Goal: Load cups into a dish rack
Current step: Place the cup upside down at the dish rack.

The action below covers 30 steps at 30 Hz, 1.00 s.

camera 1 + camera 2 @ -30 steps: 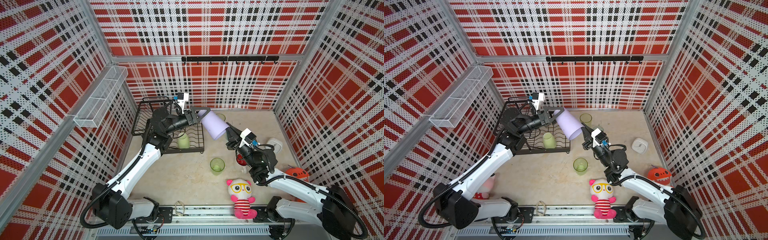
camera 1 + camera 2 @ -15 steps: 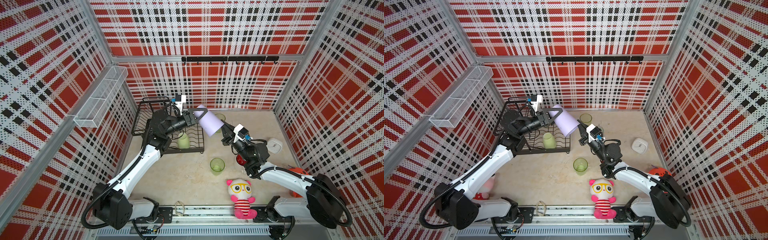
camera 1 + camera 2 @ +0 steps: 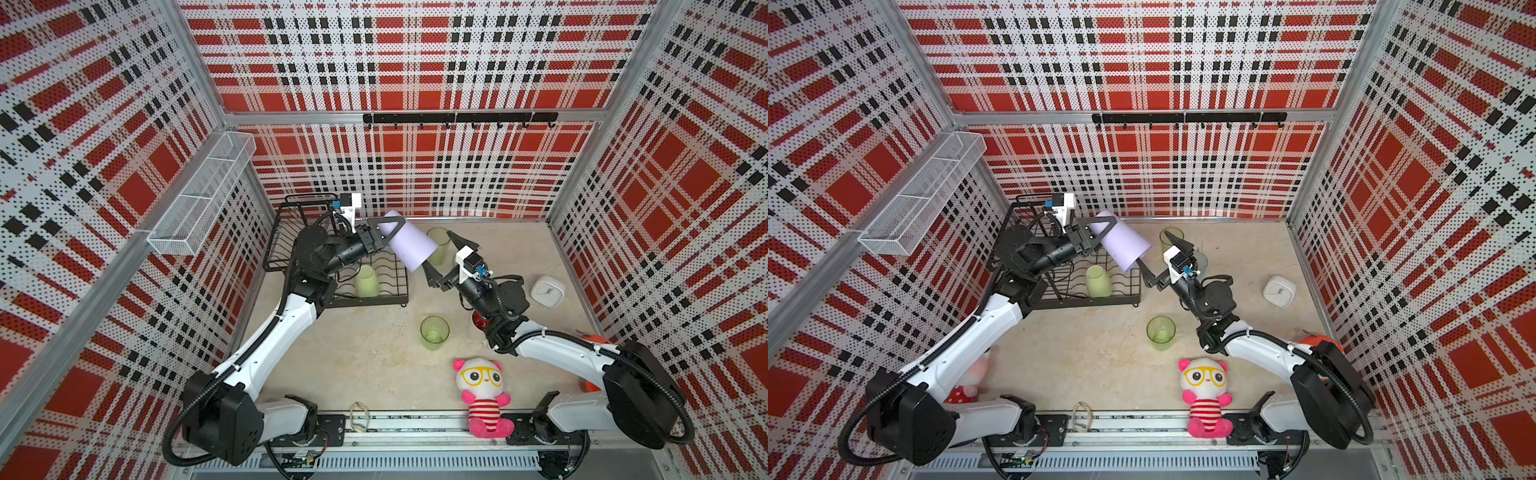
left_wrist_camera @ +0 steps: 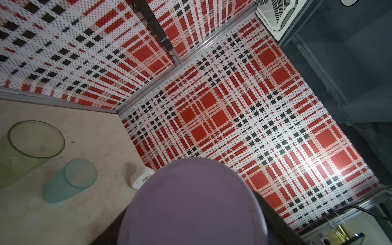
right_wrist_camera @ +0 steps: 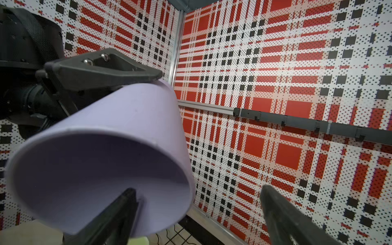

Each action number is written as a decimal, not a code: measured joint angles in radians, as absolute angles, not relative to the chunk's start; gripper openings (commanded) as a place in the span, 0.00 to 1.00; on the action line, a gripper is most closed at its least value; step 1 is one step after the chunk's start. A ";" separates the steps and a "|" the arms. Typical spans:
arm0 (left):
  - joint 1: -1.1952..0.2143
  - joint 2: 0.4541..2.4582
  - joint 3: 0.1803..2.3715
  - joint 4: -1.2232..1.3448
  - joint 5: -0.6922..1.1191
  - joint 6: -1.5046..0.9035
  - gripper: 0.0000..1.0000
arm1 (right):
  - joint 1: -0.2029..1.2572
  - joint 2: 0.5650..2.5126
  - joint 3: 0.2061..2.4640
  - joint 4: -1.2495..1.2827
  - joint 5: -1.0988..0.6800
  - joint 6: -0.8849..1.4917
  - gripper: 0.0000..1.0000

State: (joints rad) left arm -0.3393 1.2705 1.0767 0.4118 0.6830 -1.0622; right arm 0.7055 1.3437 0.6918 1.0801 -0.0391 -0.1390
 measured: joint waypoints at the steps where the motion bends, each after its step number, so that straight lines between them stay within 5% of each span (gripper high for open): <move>1: -0.337 1.267 1.082 0.382 0.660 -1.028 0.59 | 0.705 1.337 0.684 1.067 -0.031 -0.144 1.00; 12: -0.471 1.323 1.304 0.051 0.093 -0.569 0.61 | 0.705 1.181 0.546 0.998 0.019 -0.153 1.00; 20: -0.562 1.602 1.448 -0.030 -0.373 -0.398 0.63 | 0.705 1.157 0.533 0.985 0.067 -0.149 1.00; 30: -0.506 1.800 1.506 -0.040 -0.570 -0.309 0.62 | 0.705 1.085 0.521 0.942 0.085 -0.149 1.00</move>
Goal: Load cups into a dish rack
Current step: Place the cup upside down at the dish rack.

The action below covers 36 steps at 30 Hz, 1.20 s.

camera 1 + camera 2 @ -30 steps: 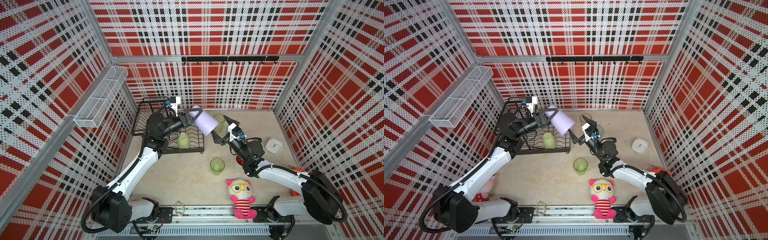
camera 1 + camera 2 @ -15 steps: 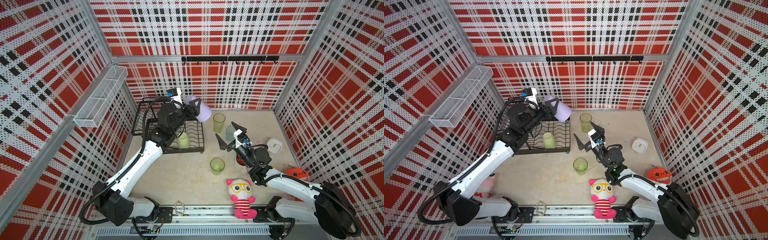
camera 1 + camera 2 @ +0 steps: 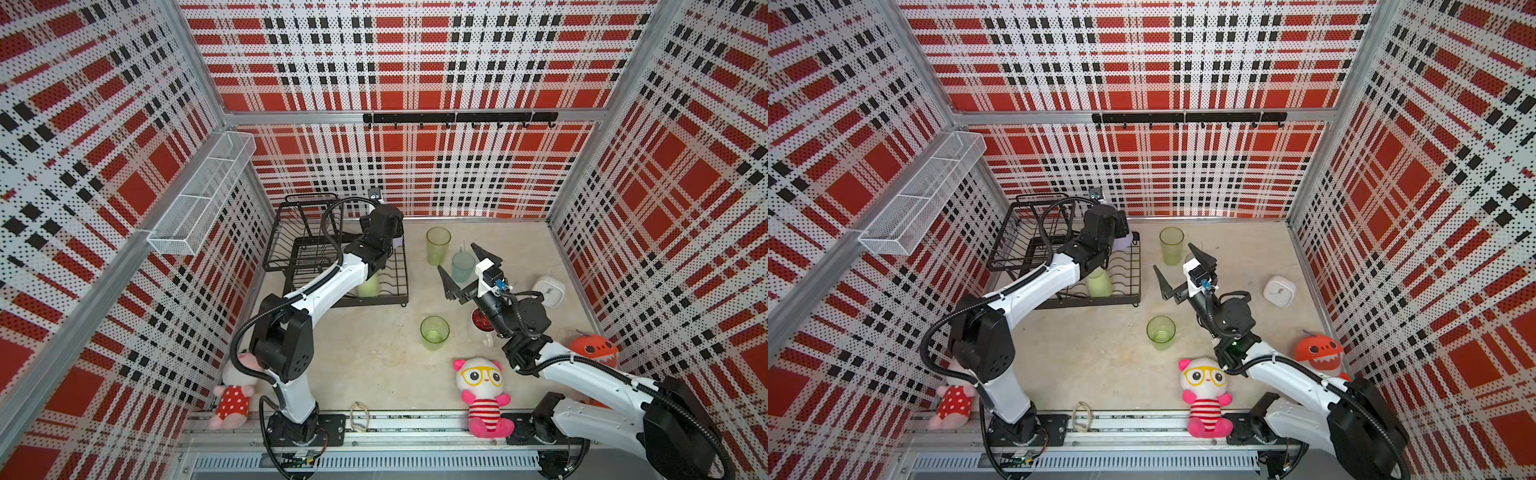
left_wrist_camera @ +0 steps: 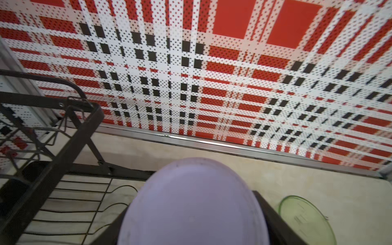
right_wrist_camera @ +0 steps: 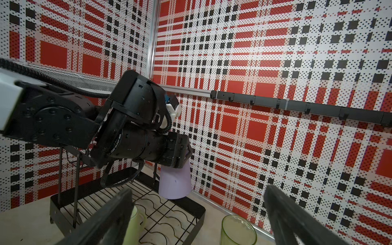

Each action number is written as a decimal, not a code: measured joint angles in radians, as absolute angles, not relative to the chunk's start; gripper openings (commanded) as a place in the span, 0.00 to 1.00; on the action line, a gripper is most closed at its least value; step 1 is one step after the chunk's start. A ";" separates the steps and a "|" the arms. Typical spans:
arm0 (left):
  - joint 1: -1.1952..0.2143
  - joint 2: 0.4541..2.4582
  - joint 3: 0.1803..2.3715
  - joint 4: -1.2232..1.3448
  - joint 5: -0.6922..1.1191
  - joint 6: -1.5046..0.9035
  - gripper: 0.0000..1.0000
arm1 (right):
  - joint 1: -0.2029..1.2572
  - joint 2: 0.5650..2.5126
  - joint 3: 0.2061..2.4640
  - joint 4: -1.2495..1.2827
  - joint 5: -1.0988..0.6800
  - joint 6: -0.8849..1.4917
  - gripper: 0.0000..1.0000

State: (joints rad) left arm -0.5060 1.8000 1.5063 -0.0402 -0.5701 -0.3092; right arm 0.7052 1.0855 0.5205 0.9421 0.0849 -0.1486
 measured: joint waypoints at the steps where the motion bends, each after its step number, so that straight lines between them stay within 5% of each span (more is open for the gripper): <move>1: -0.496 1.808 1.506 -0.030 -0.577 -0.308 0.62 | 0.705 1.082 0.520 0.935 0.088 -0.149 1.00; 36: -0.403 2.109 1.557 0.084 -0.712 -0.328 0.64 | 0.705 1.015 0.521 0.789 0.111 -0.137 1.00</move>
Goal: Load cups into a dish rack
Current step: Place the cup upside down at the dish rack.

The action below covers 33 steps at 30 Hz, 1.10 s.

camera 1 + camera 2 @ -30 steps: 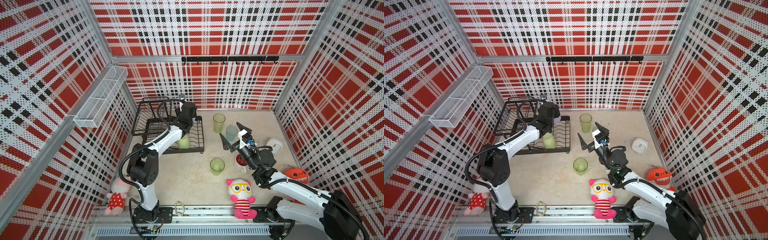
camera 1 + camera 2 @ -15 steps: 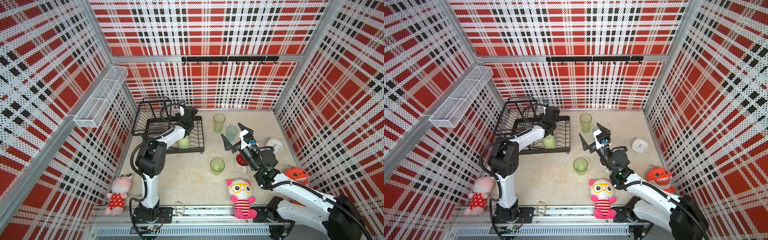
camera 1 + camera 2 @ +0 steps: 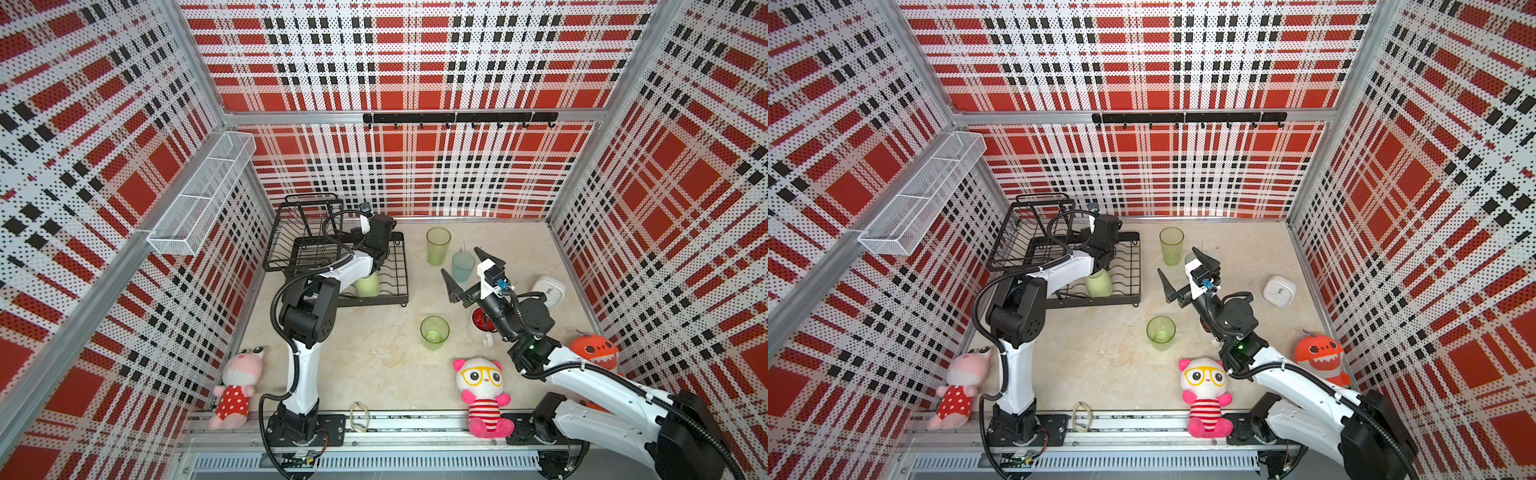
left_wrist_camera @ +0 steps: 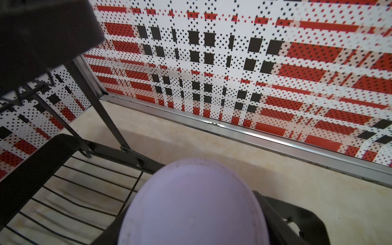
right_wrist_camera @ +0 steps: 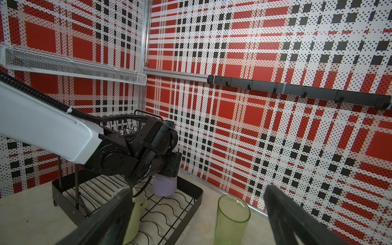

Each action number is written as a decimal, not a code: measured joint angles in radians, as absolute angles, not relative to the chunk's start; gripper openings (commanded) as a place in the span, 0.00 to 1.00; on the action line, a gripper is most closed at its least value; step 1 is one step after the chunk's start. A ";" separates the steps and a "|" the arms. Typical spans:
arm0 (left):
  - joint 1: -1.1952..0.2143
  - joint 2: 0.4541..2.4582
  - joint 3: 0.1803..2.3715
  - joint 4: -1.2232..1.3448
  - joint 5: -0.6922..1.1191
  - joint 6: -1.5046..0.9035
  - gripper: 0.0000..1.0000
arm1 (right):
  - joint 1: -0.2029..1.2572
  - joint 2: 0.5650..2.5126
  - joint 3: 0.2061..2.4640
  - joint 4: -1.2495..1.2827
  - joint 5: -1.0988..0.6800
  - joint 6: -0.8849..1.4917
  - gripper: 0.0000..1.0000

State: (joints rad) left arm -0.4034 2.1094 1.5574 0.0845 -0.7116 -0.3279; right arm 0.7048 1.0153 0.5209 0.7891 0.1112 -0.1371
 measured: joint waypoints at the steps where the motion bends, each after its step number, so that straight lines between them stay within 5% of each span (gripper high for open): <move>1: -0.401 2.115 1.561 0.089 -0.715 -0.324 0.64 | 0.705 1.015 0.521 0.787 0.111 -0.137 1.00; 23: -0.376 2.214 1.574 0.241 -0.738 -0.241 0.67 | 0.705 1.017 0.548 0.752 0.108 -0.136 1.00; 33: -0.365 2.234 1.590 0.262 -0.707 -0.239 0.81 | 0.705 1.017 0.551 0.738 0.108 -0.136 1.00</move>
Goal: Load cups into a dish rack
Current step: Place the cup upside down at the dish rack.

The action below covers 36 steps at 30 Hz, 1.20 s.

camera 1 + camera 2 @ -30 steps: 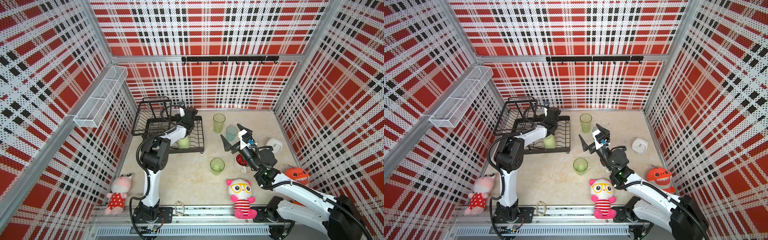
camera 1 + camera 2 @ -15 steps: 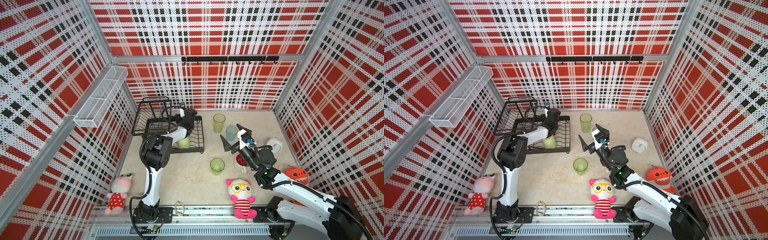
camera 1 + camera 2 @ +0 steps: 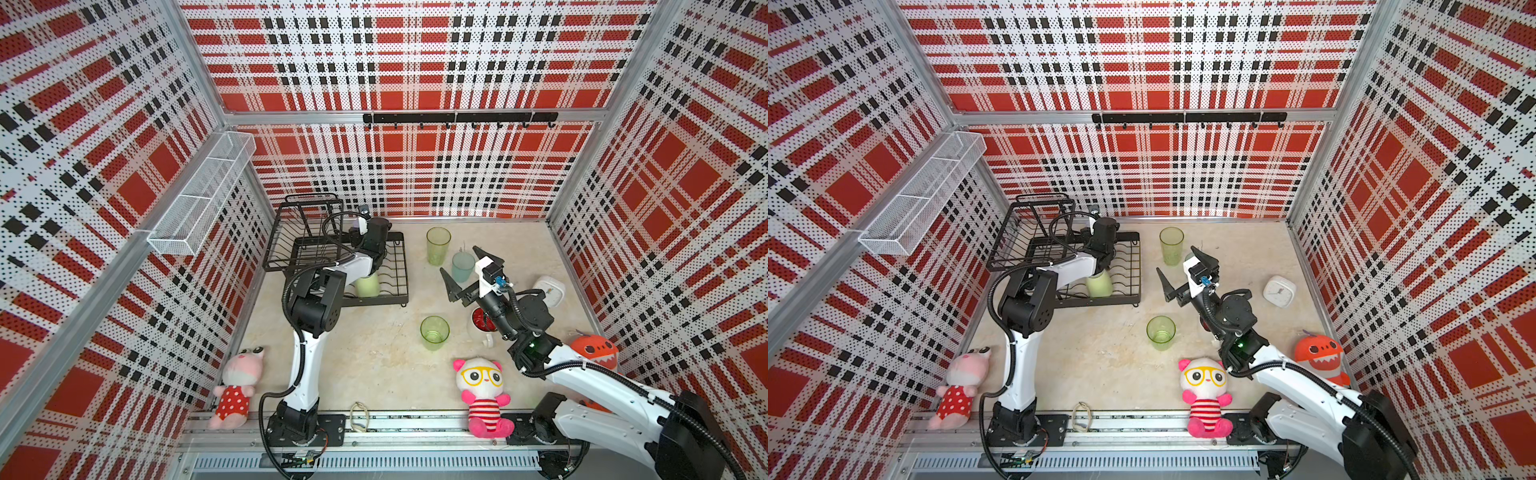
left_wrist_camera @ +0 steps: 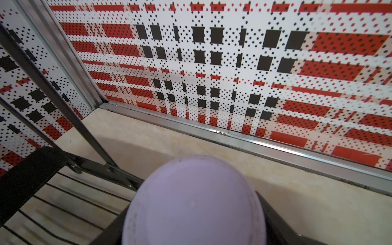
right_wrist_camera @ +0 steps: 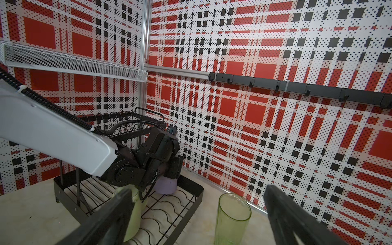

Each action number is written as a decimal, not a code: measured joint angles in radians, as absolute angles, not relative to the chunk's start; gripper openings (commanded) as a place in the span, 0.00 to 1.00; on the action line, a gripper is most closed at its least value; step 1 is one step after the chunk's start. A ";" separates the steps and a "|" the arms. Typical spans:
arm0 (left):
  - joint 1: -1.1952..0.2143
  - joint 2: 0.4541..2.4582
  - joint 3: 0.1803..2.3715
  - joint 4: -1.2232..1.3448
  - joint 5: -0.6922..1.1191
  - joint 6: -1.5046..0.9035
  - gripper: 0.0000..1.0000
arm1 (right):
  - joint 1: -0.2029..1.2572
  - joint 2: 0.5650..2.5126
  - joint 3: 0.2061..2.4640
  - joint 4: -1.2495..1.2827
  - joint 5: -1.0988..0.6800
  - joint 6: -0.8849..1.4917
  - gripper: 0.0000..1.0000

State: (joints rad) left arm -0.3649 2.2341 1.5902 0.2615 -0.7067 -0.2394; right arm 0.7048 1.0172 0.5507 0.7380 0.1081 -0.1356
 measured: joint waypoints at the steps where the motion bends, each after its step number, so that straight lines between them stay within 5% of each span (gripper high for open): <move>1: -0.365 2.235 1.592 0.262 -0.704 -0.241 0.84 | 0.705 1.017 0.553 0.736 0.108 -0.135 1.00; 23: -0.392 2.164 1.586 0.237 -0.746 -0.195 0.96 | 0.704 1.029 0.650 0.604 0.128 -0.063 1.00; 36: -0.480 1.917 1.576 0.210 -0.724 -0.139 0.96 | 0.652 1.165 0.960 0.046 0.152 0.162 0.98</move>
State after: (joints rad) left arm -0.4801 1.9175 1.5761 0.2096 -0.7242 -0.1394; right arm 0.6521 1.1648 0.9604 0.0456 0.1516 0.1616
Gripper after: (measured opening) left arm 0.959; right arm 0.987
